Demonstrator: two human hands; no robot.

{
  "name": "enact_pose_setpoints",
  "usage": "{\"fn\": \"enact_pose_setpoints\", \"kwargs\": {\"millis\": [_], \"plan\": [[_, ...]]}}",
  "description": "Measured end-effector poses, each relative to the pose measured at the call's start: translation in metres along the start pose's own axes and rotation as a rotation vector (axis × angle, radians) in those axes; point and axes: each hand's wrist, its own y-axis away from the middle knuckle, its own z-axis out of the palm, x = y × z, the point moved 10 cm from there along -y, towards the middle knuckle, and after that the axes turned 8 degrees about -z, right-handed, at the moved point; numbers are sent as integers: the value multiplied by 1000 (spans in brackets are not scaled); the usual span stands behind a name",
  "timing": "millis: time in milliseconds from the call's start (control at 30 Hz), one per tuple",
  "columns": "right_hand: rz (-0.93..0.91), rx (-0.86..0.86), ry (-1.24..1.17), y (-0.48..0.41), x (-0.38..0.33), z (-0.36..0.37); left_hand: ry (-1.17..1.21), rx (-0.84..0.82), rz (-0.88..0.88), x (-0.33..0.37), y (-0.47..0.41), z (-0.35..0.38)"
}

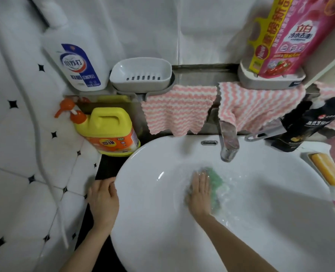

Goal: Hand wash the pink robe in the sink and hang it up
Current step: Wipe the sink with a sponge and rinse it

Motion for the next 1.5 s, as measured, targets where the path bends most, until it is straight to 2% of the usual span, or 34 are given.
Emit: {"fn": "enact_pose_setpoints", "kwargs": {"millis": [100, 233, 400, 467, 600, 633, 667, 700, 733, 767, 833, 867, 967, 1033, 1133, 1233, 1300, 1433, 1500], "plan": [[-67, 78, -193, -21, -34, -3, 35, -38, 46, -2, -2, -2], [-148, 148, -344, -41, -67, -13, 77, -139, -3, -5, -6, 3], [-373, 10, -458, -48, -148, 2, 39, -153, -39, -5, -7, 3], [-421, -16, -550, -39, -175, 4, 12, -162, -41, -5, -9, 3], [-568, -113, -583, 1, -214, 0, 26, -219, -90, -12, -14, 9], [-574, -103, -655, 11, -221, -7, 29, -227, -97, -14, -15, 10], [-457, -127, -851, 16, -213, -12, 30, -230, -99, -14, -15, 10], [-460, -115, -981, 27, -213, -12, 36, -231, -100, -14, -15, 10], [-475, -151, -966, 40, -214, -6, 47, -232, -105, -13, -15, 10], [-538, -184, -844, 55, -215, 1, 54, -236, -108, -12, -15, 11], [-783, -206, -507, 81, -206, 17, 42, -245, -110, -9, -15, 11], [-839, -291, -473, 96, -196, 32, 15, -237, -103, -6, -15, 10], [-788, -401, -354, 112, -142, 51, -195, -56, 51, 17, -6, -2], [-722, -407, -253, 111, -105, 51, -230, -20, 163, 44, 12, 6], [-695, -330, -106, 99, -63, 34, -176, -150, 331, 84, 45, 43], [-592, -389, -39, 83, -33, 18, -210, -338, 470, 107, 81, 89], [-572, -370, 8, 70, -17, 2, -282, -462, 565, 120, 107, 113], [-666, -126, 276, 47, 17, -27, -510, -616, 669, 131, 139, 153], [-653, -149, 370, 36, 34, -38, -564, -717, 678, 136, 154, 170]]}}
